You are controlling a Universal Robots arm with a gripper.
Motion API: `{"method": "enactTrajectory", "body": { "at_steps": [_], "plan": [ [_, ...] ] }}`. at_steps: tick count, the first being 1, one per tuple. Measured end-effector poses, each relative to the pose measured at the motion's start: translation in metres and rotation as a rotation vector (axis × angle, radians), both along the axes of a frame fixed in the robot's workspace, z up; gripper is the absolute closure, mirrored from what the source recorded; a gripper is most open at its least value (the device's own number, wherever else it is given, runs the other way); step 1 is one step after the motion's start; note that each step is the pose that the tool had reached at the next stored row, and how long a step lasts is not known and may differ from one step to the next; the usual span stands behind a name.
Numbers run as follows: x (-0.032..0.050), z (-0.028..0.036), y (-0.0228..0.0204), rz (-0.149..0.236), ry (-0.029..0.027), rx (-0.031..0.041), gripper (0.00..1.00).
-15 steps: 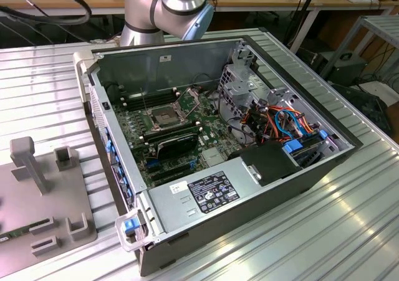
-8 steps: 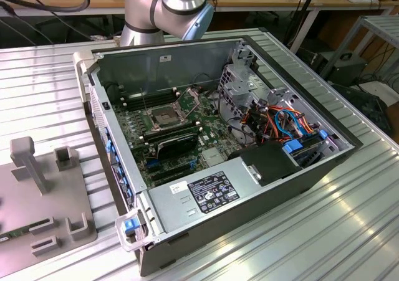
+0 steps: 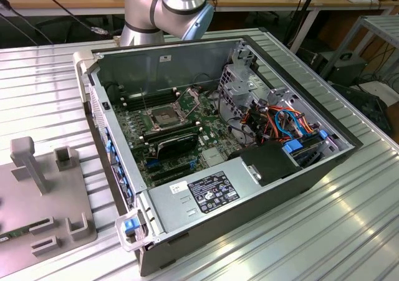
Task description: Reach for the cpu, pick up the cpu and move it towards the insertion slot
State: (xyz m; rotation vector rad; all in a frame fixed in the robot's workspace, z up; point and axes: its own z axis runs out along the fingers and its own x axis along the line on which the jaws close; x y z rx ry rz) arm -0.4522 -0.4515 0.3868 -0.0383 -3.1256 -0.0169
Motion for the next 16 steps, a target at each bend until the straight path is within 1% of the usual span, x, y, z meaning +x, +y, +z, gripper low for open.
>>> {"method": "enactTrajectory", "body": {
  "at_steps": [4,6,11,16],
  "plan": [
    [0.0000,0.0087,0.0000,0.000,0.0000,-0.0001,0.45],
    [0.0000,0.0111,0.0000,0.000,0.0000,0.0000,0.45],
    [0.0002,0.0113,0.0000,0.000,0.0000,0.0000,0.45],
    [0.0057,0.0112,0.0000,0.000,0.0000,0.0000,0.45]
  ]
}}
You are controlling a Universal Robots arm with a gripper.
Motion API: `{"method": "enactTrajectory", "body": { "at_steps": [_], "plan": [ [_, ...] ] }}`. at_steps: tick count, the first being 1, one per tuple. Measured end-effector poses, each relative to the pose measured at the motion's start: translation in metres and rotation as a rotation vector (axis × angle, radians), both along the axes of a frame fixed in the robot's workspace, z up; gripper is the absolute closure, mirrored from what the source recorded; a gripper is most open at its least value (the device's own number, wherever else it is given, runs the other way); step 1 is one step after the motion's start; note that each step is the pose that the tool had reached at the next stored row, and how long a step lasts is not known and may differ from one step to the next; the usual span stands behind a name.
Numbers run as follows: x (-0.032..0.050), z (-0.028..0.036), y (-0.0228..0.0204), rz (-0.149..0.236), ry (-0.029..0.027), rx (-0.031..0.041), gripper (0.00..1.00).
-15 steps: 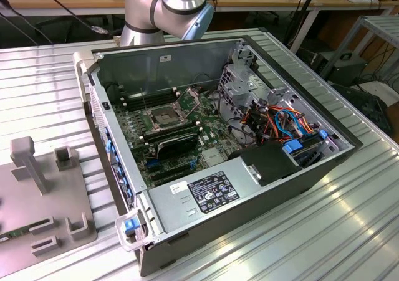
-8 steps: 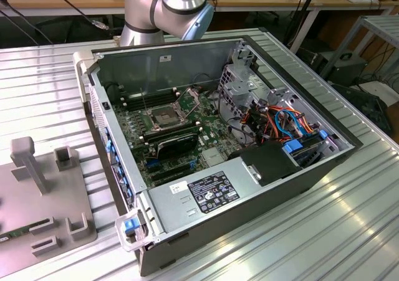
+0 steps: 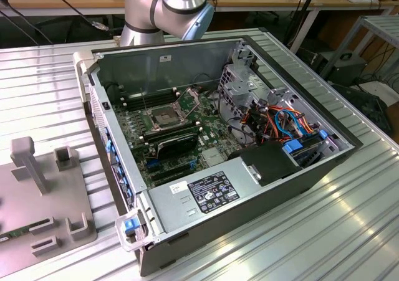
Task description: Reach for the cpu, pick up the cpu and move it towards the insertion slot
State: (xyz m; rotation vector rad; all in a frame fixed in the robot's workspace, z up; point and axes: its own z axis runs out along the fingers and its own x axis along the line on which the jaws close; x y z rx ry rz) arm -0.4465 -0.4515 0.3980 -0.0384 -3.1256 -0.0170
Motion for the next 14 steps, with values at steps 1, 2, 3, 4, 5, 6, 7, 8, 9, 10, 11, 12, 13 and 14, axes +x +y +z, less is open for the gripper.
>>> {"method": "enactTrajectory", "body": {
  "at_steps": [1,2,3,4,5,6,7,8,9,10,11,12,13,14],
  "plan": [
    [0.0006,0.0000,0.0000,0.000,0.0000,0.0000,0.45],
    [0.0012,0.0000,0.0000,0.000,-0.0001,0.0000,0.45],
    [0.0021,0.0000,0.0000,0.000,0.0000,-0.0001,0.45],
    [0.0024,-0.0001,0.0000,0.000,-0.0001,0.0000,0.45],
    [0.0024,0.0000,0.0000,0.000,0.0000,-0.0001,0.45],
    [0.0024,0.0000,0.0000,0.000,0.0000,0.0000,0.45],
    [0.0024,0.0000,-0.0001,0.000,0.0001,-0.0001,0.45],
    [0.0025,0.0000,0.0000,0.000,0.0001,-0.0001,0.45],
    [0.0025,0.0000,0.0000,0.000,0.0000,-0.0001,0.45],
    [0.0025,0.0000,0.0000,0.000,0.0001,-0.0001,0.45],
    [0.0025,0.0000,0.0000,0.000,0.0000,0.0000,0.45],
    [0.0027,0.0000,0.0000,0.000,0.0000,0.0000,0.45],
    [0.0033,0.0000,0.0000,0.000,0.0000,0.0000,0.45],
    [0.0040,0.0000,-0.0001,0.000,0.0001,-0.0001,0.45]
  ]
}}
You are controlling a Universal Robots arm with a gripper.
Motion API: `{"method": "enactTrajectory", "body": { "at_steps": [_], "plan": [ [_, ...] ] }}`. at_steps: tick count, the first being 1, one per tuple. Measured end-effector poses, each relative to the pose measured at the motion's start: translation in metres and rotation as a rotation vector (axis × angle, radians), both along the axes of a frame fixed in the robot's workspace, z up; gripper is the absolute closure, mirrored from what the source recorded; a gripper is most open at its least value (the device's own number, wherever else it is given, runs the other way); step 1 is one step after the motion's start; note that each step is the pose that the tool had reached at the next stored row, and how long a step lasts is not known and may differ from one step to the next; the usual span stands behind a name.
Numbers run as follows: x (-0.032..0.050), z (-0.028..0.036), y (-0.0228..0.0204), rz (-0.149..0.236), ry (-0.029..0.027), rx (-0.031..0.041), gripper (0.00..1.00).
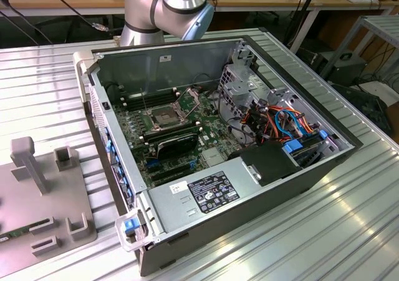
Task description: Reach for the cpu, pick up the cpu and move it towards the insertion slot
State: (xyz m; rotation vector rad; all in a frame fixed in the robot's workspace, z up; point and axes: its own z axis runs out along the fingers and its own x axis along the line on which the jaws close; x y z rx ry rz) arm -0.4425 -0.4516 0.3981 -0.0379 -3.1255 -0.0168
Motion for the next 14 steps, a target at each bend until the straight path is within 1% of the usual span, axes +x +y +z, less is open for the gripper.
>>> {"method": "enactTrajectory", "body": {
  "at_steps": [14],
  "plan": [
    [0.0184,0.0000,0.0001,0.000,-0.0001,0.0000,0.45]
  ]
}}
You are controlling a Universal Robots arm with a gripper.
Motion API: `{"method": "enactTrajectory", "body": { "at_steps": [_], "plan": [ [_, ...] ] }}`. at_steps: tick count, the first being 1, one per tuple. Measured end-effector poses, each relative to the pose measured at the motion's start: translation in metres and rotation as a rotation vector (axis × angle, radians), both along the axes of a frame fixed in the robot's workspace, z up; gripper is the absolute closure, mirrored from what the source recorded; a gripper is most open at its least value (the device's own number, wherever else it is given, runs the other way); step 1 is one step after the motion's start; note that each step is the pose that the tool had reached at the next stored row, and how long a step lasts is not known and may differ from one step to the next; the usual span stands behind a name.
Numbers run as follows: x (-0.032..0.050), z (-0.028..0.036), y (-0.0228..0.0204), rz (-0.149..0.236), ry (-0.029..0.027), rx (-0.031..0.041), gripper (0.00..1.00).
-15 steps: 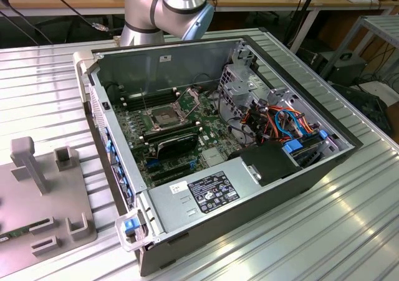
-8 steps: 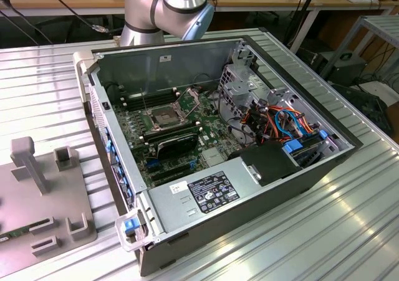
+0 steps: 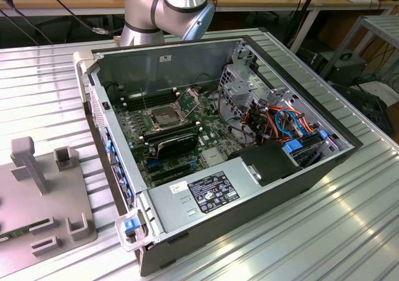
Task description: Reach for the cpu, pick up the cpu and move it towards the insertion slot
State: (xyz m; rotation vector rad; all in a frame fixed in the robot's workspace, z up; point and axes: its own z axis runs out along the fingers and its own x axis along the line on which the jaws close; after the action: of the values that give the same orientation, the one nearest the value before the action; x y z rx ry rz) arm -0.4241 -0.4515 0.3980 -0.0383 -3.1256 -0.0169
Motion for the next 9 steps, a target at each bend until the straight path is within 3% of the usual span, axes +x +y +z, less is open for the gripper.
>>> {"method": "enactTrajectory", "body": {
  "at_steps": [4,9],
  "plan": [
    [0.0090,0.0000,0.0000,0.000,0.0000,0.0000,0.45],
    [0.0144,0.0000,0.0000,0.000,0.0001,0.0000,0.45]
  ]
}}
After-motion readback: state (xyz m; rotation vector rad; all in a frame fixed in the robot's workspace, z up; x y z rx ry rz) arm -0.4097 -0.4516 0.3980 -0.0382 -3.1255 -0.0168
